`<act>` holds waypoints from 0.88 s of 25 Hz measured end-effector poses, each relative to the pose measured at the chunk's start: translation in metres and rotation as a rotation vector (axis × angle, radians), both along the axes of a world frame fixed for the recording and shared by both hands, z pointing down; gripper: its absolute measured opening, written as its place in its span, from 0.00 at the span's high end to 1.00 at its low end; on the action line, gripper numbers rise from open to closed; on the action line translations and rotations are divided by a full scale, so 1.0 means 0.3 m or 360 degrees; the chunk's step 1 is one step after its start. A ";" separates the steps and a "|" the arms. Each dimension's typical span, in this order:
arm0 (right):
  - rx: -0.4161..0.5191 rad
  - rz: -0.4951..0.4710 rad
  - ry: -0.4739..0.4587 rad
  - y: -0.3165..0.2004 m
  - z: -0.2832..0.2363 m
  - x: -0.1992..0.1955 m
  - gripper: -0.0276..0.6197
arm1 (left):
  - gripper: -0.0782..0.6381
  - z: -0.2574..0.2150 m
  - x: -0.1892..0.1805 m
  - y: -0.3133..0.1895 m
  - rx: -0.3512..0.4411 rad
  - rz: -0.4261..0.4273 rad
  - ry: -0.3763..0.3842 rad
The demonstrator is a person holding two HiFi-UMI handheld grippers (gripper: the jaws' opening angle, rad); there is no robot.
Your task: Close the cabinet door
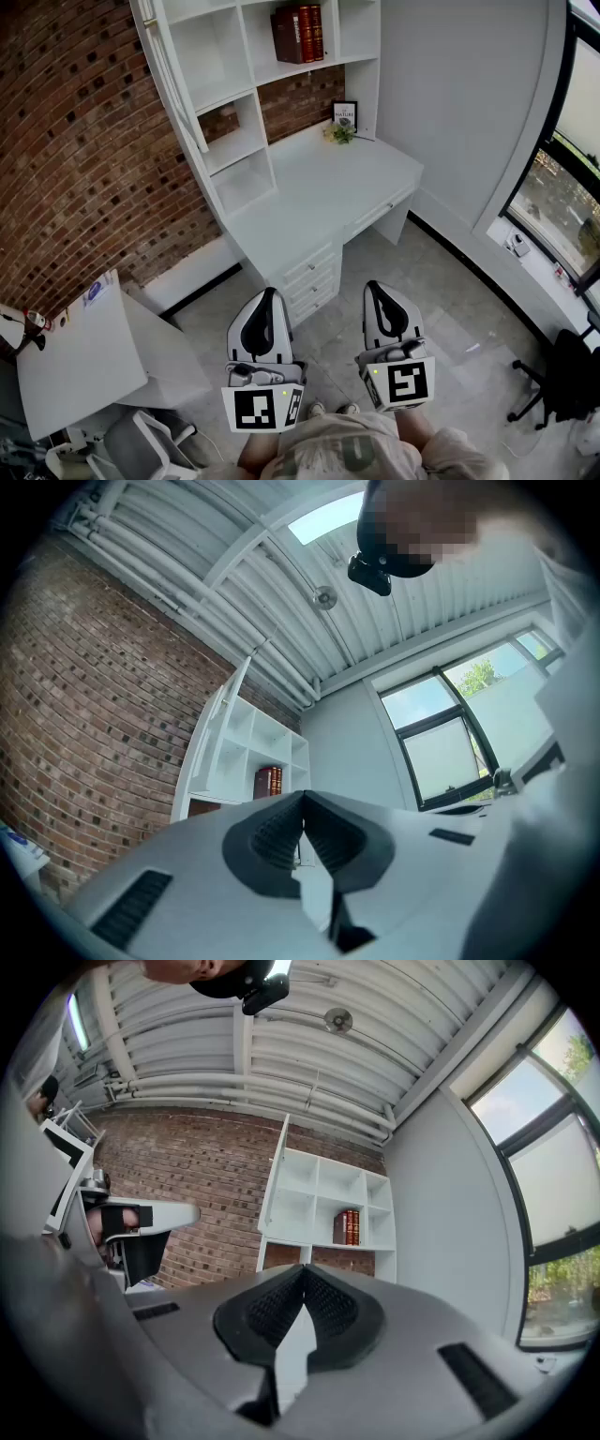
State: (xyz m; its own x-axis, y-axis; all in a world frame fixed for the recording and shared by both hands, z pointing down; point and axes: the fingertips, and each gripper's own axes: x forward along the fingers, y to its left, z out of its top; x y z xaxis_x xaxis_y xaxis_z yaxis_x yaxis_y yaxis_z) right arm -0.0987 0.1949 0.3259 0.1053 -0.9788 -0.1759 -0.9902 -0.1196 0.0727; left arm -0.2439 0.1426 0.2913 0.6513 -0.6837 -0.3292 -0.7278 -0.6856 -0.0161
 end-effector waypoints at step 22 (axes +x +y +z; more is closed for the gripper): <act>-0.0085 -0.0047 0.0008 0.140 0.109 0.236 0.93 | 0.87 0.107 0.231 0.088 -0.0106 0.0001 -0.0036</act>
